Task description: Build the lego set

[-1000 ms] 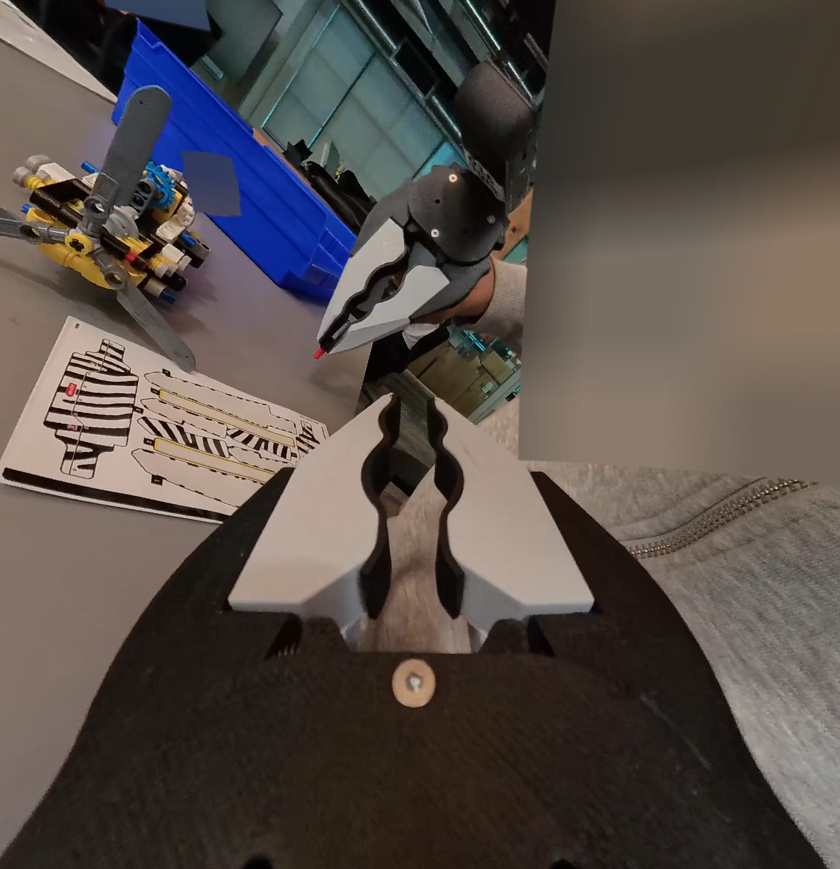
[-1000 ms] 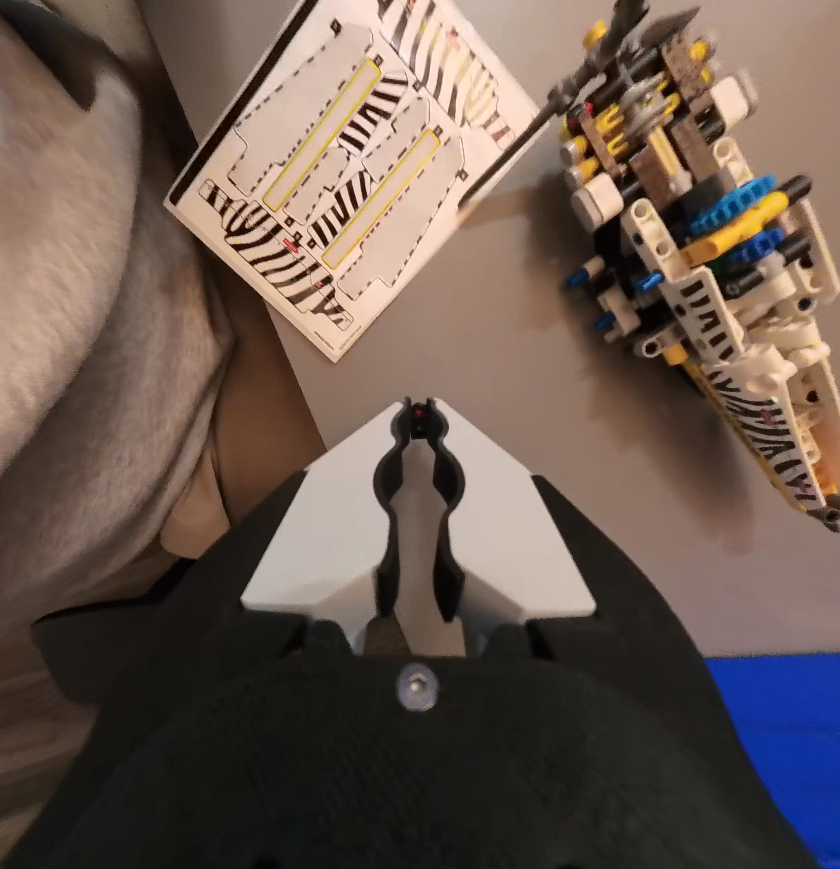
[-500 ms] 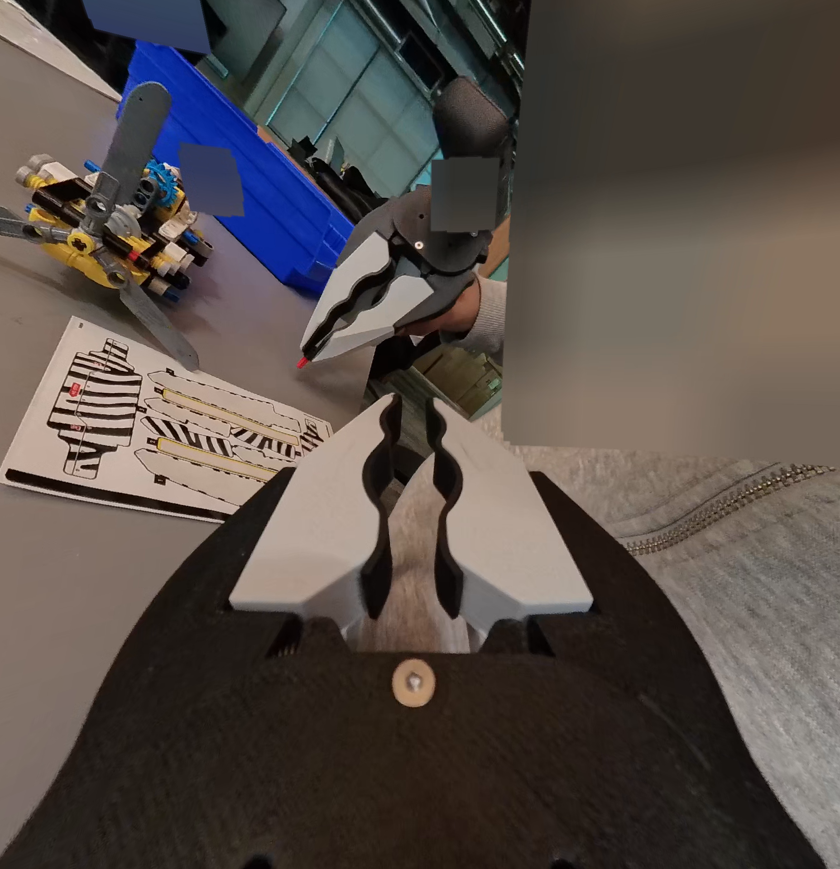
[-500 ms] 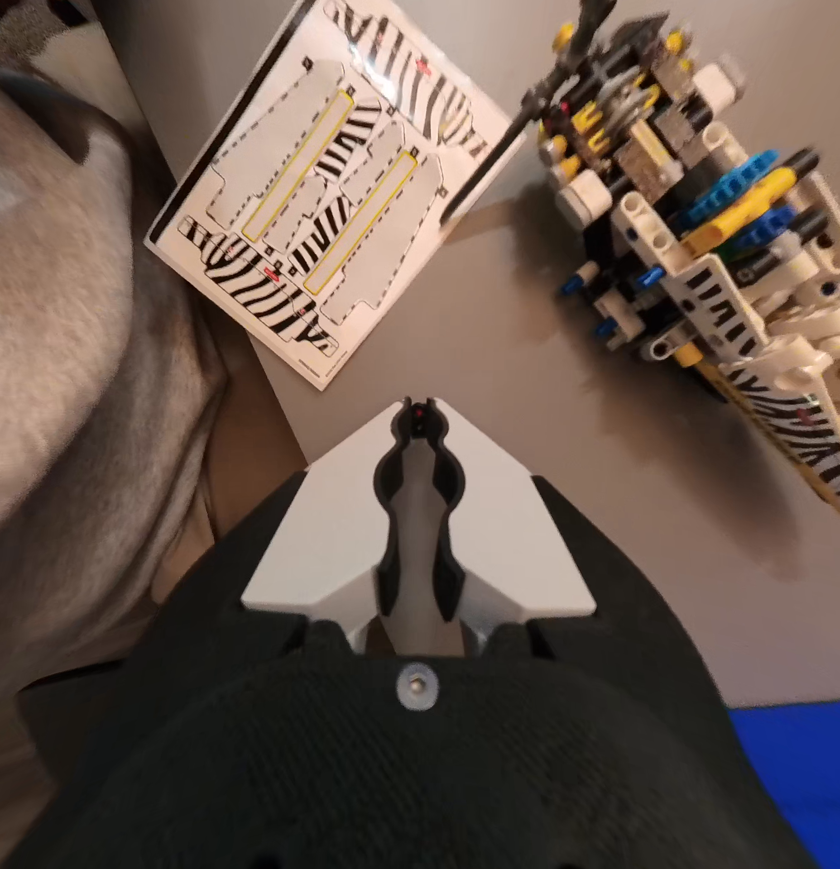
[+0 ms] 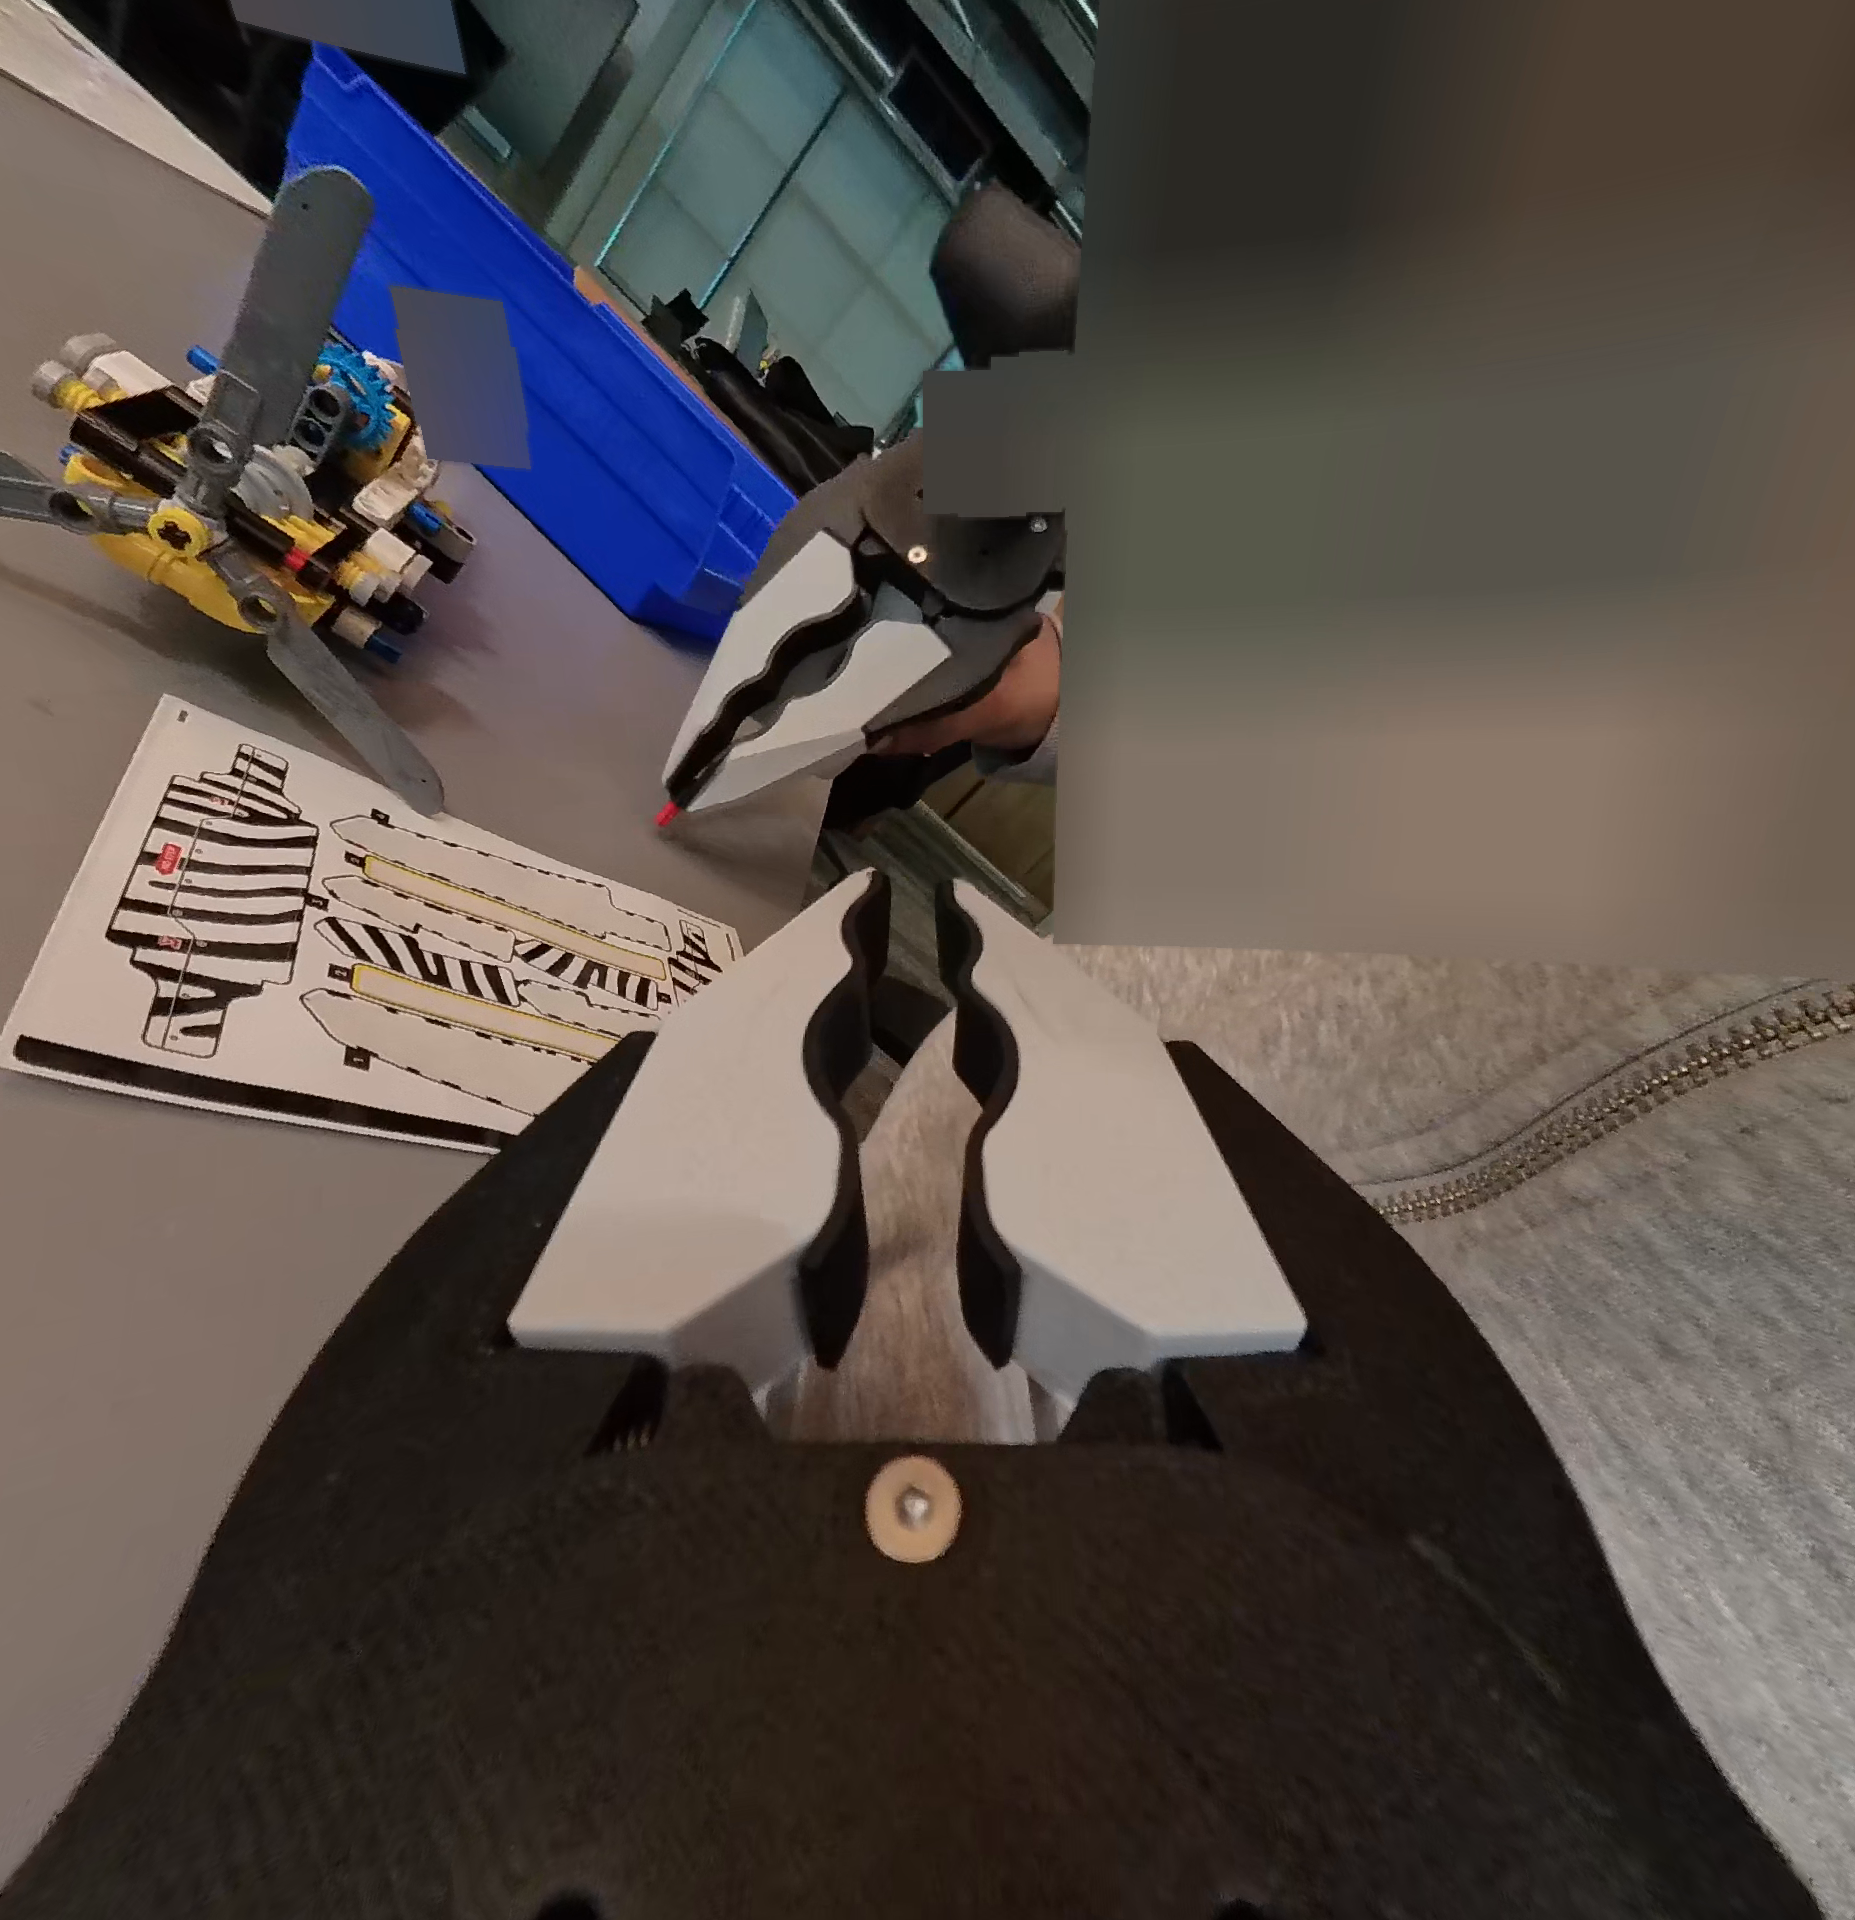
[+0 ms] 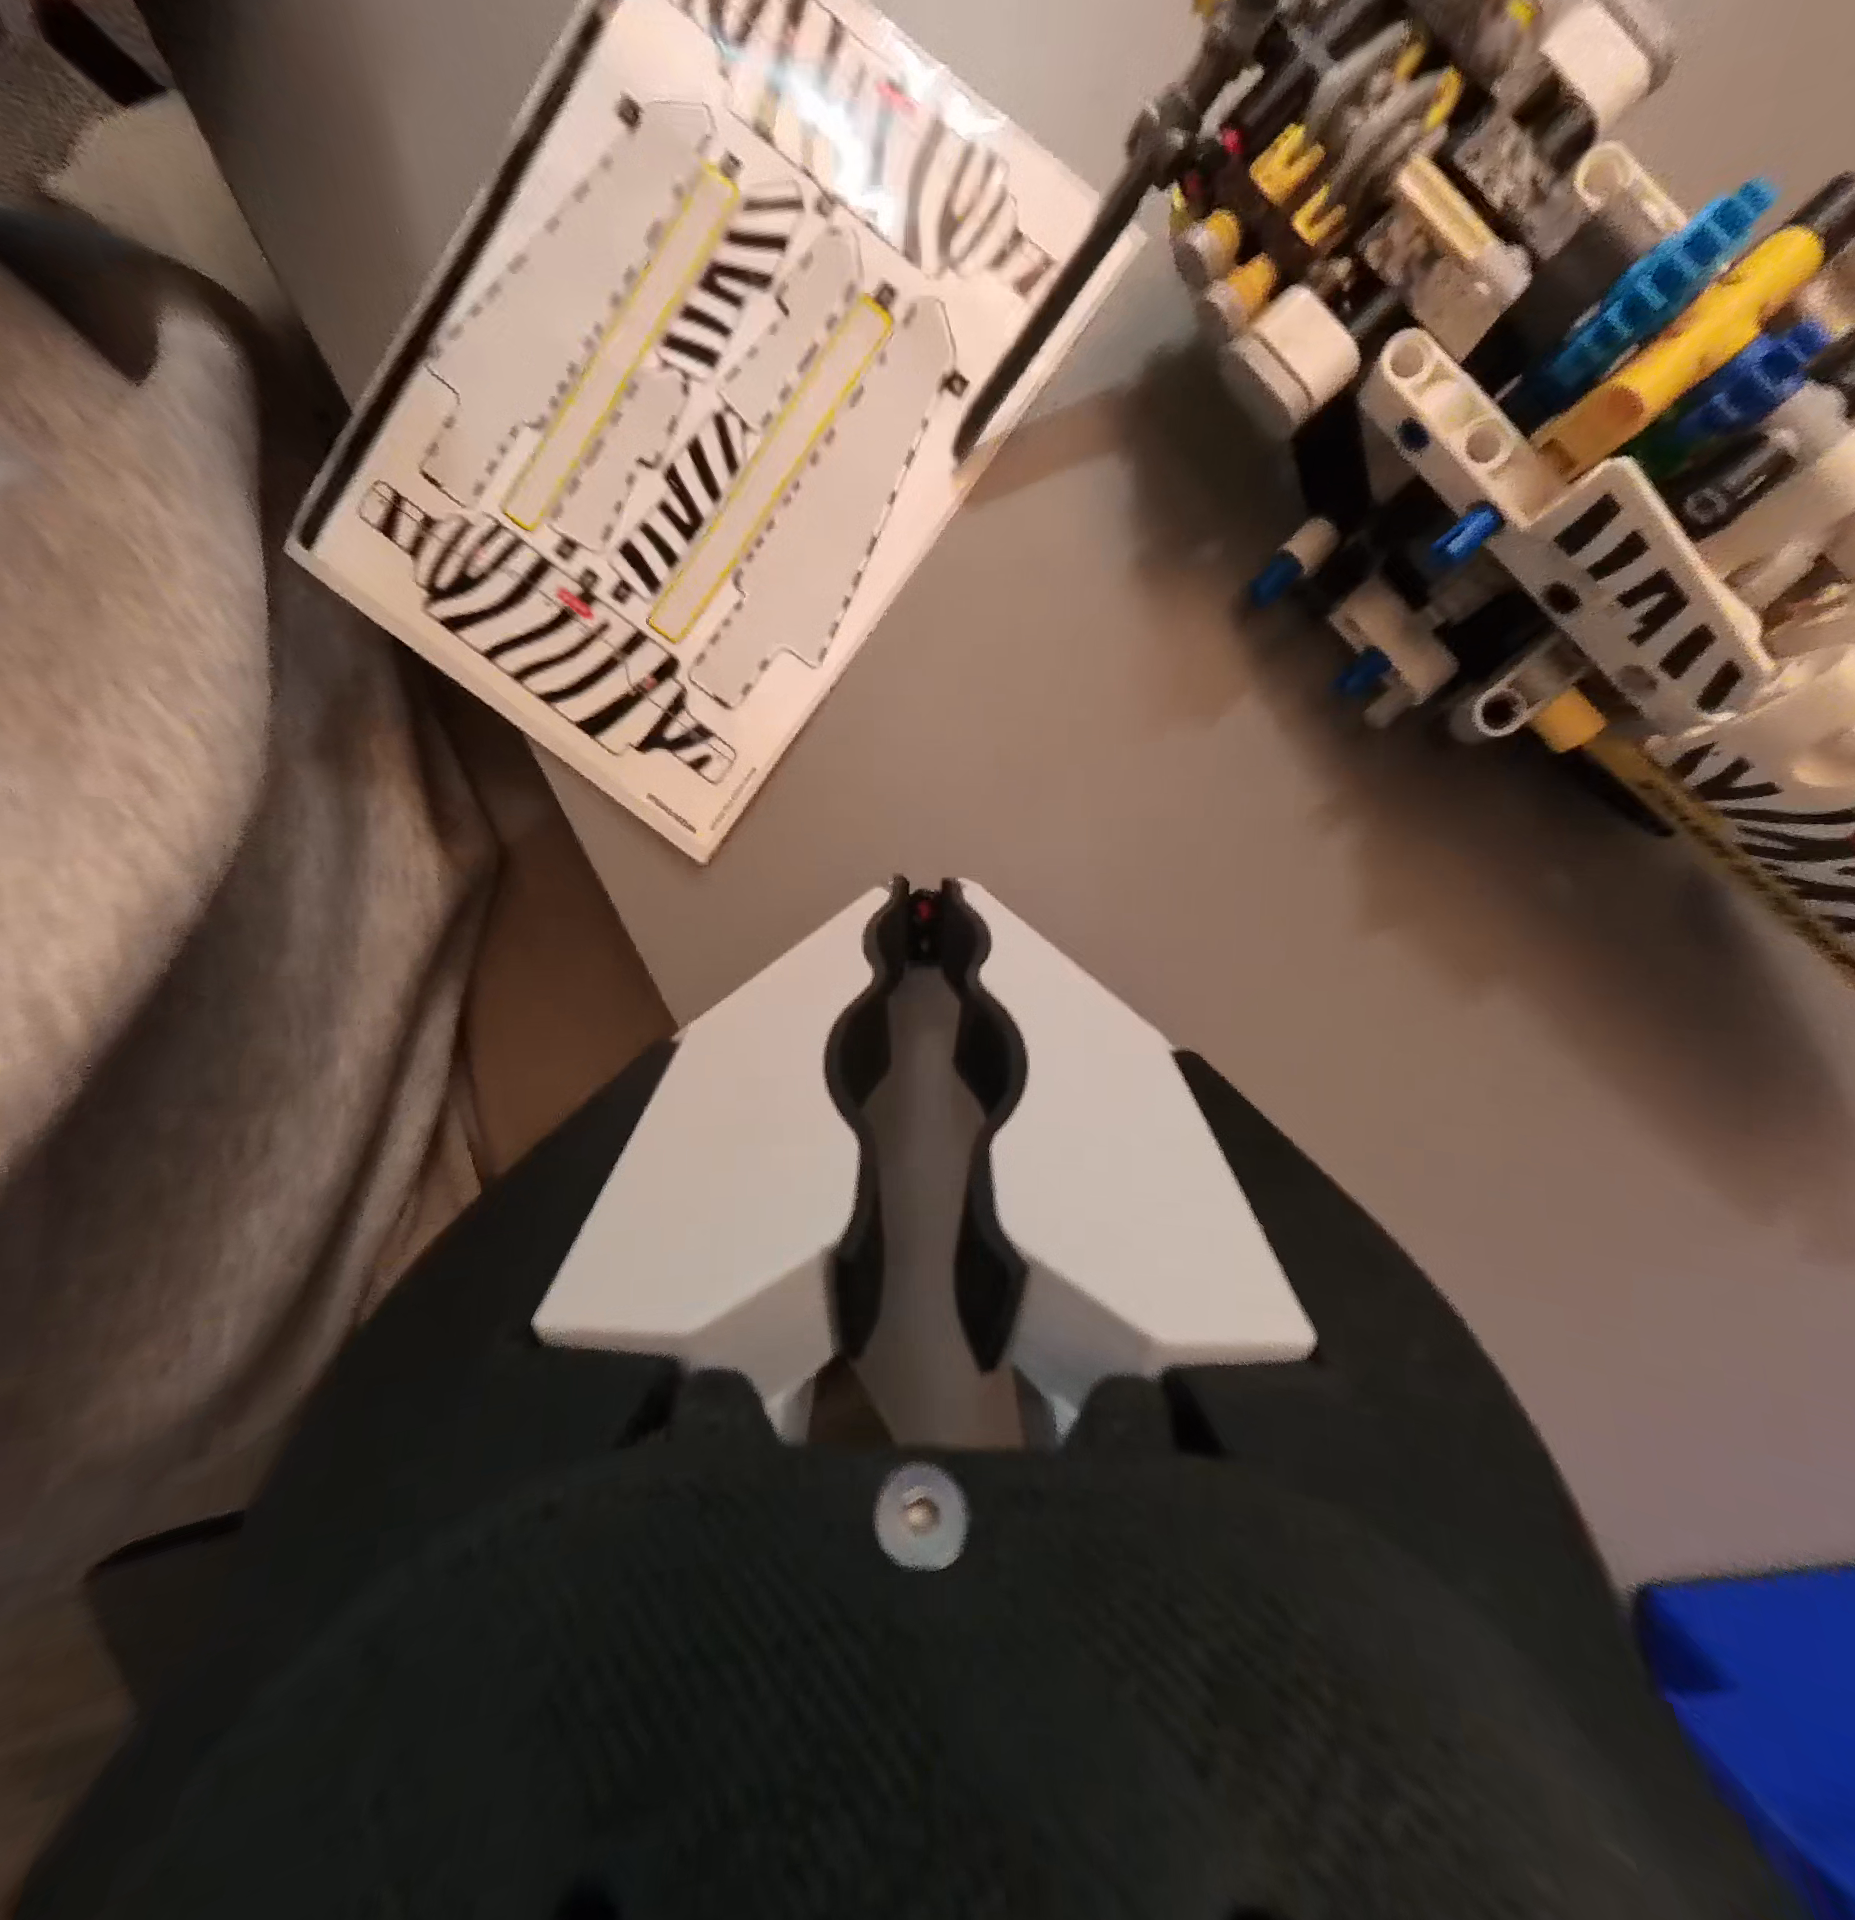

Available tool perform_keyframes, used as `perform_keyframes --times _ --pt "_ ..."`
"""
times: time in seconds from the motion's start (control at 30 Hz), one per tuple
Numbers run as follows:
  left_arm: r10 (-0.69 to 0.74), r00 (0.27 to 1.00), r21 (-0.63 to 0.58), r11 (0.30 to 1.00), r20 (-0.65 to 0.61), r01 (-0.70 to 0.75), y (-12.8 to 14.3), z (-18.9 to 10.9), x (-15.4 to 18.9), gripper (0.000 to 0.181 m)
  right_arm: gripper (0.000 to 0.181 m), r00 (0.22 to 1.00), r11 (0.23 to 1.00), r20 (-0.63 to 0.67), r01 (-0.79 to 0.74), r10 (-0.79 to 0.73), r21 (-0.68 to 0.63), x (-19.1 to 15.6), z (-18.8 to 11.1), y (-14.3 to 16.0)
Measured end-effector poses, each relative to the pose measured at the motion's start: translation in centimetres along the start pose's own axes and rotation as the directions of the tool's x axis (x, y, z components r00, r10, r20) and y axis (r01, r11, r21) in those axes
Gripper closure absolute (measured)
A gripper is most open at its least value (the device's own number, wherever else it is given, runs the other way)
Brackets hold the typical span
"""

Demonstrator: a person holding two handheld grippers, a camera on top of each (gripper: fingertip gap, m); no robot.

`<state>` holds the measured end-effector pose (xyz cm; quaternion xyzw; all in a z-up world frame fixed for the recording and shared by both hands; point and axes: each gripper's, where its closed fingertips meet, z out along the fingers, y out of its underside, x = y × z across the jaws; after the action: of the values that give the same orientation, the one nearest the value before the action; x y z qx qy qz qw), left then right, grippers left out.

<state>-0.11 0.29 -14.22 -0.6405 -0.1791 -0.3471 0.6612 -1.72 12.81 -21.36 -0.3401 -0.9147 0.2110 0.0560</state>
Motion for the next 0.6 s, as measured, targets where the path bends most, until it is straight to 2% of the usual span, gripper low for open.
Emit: perform_keyframes --times 0.07,0.13,0.33,0.4,0.43,0.47,0.53,0.6 --pt "0.003 1.000 0.000 1.000 0.003 -0.003 0.0 0.0 0.0 0.175 0.177 1.000 0.999 0.004 -0.019 0.019 0.034 -0.1 -0.3 -0.7" --pt "0.007 1.000 -0.007 1.000 0.006 -0.007 0.1 0.1 -0.1 0.175 0.174 0.999 0.999 0.014 -0.036 0.036 -0.010 -0.2 0.6 0.5" --pt "0.006 1.000 -0.005 1.000 0.009 -0.006 0.1 0.1 -0.1 0.176 0.177 0.999 0.998 -0.005 -0.039 0.039 0.045 -0.1 -0.3 -1.0" --pt "0.011 1.000 -0.012 1.000 0.012 -0.011 0.2 0.1 -0.1 0.176 0.173 0.999 0.999 -0.005 -0.043 0.043 0.000 -0.1 0.7 0.3" --pt "0.011 1.000 -0.013 1.000 0.012 -0.011 0.3 0.1 -0.1 0.176 0.177 0.998 0.997 0.004 -0.063 0.063 0.044 -0.1 0.7 -0.2" --pt "0.010 1.000 -0.014 1.000 0.013 -0.010 0.2 0.1 -0.1 0.176 0.177 0.997 0.997 0.011 -0.076 0.075 0.035 0.1 0.6 -0.2" --pt "0.004 1.000 -0.011 1.000 0.009 -0.004 0.2 0.1 -0.1 0.176 0.177 1.000 1.000 -0.014 -0.027 0.027 0.001 0.0 0.4 0.0" --pt "0.005 1.000 -0.006 1.000 0.010 -0.005 0.1 0.1 -0.1 0.177 0.177 0.999 0.999 -0.028 -0.023 0.024 0.043 0.1 -0.5 -1.2"
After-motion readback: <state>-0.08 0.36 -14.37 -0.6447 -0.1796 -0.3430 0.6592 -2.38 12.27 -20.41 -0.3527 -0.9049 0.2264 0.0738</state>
